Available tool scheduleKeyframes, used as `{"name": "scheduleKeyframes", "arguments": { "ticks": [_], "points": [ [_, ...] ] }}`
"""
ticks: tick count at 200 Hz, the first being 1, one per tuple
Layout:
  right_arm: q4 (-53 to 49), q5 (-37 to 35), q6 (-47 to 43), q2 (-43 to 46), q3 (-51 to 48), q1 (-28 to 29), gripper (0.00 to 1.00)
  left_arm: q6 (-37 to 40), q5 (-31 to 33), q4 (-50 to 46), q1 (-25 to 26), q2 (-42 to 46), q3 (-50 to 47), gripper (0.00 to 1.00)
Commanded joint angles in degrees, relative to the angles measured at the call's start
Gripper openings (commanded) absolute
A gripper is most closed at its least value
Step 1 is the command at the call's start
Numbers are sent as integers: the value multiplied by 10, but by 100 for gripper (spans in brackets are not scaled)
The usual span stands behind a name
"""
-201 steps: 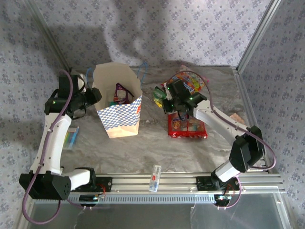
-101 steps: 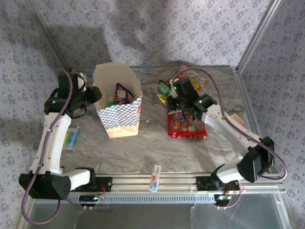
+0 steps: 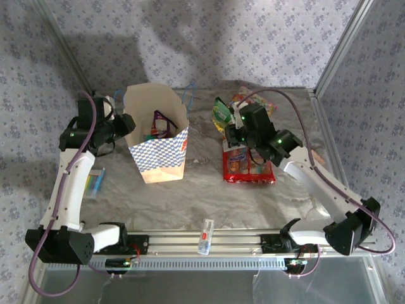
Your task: Place the snacks into the paper bag
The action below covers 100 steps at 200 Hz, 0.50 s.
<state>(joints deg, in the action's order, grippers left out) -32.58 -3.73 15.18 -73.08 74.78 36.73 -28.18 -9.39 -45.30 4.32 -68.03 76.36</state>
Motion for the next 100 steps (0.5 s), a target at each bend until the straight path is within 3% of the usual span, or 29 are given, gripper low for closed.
{"name": "scheduleKeyframes", "arguments": {
  "ticks": [1, 37, 100],
  "points": [
    [40, -32, -25, 36, 8, 15, 5, -8, 2, 14, 5, 2, 10, 40],
    [39, -55, -65, 52, 30, 47, 4, -14, -4, 24, 5, 8, 1, 41],
    [53, -167, -160, 57, 64, 138, 2, -19, -2, 28, 5, 22, -14, 43]
  ]
}}
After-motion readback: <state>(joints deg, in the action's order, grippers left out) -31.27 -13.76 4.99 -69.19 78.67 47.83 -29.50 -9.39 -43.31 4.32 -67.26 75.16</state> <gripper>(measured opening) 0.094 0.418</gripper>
